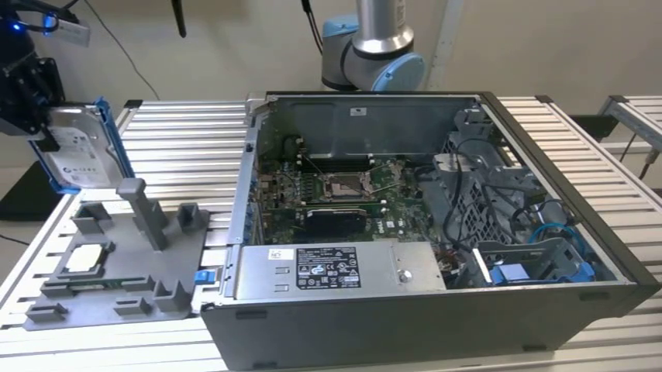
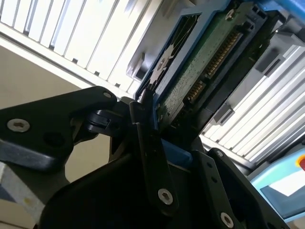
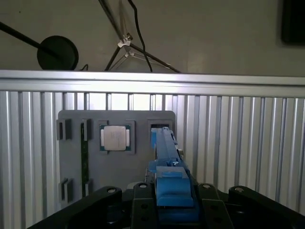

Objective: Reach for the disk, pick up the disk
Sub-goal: 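Pick up the disk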

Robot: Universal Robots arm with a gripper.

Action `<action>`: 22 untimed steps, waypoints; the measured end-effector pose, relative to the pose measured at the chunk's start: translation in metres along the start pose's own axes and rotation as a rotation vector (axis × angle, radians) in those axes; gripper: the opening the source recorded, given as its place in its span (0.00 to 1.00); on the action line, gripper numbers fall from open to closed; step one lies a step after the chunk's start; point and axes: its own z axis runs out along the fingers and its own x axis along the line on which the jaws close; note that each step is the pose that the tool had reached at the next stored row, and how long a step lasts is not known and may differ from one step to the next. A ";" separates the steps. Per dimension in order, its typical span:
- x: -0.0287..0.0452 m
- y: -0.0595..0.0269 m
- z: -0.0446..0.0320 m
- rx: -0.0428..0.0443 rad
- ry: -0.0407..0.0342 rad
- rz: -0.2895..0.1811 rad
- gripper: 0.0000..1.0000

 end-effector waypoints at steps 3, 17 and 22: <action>-0.0001 0.0000 -0.0039 0.0000 0.0000 0.000 0.00; -0.0003 0.0002 -0.0233 0.0000 0.0000 0.000 0.00; -0.0004 0.0002 -0.0305 -0.0001 0.0000 0.000 0.00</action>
